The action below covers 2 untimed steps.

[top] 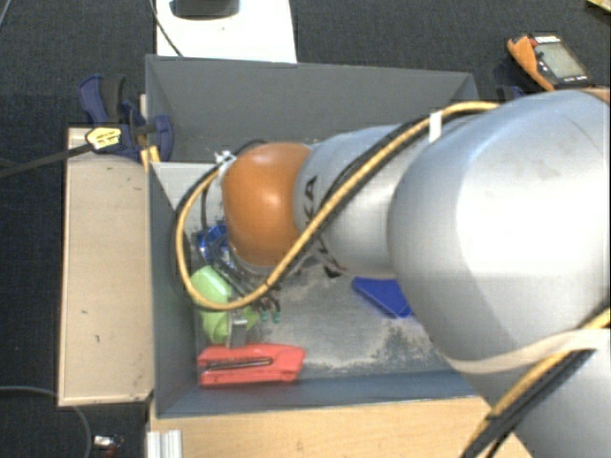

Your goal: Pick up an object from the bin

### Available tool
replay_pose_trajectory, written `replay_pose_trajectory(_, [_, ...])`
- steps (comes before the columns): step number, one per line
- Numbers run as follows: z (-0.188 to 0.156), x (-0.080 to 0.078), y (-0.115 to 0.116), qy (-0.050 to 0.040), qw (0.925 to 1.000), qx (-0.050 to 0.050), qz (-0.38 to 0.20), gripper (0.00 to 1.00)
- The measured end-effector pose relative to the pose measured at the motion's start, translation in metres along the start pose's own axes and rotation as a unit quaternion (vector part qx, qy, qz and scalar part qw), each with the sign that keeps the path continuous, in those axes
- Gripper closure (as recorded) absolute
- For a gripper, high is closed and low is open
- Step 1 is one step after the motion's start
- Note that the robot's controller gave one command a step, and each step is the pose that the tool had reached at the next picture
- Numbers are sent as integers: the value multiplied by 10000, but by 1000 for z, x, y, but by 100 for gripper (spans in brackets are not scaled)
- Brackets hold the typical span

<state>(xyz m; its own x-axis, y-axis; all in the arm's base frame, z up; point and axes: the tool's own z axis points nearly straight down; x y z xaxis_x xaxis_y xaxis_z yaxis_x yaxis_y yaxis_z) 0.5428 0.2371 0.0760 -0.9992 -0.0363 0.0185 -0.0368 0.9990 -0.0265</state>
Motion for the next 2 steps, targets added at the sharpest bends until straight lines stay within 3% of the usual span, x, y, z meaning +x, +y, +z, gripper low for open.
replay_pose_trajectory(2, [0,-3,-3,-2,10000,28,-63,0])
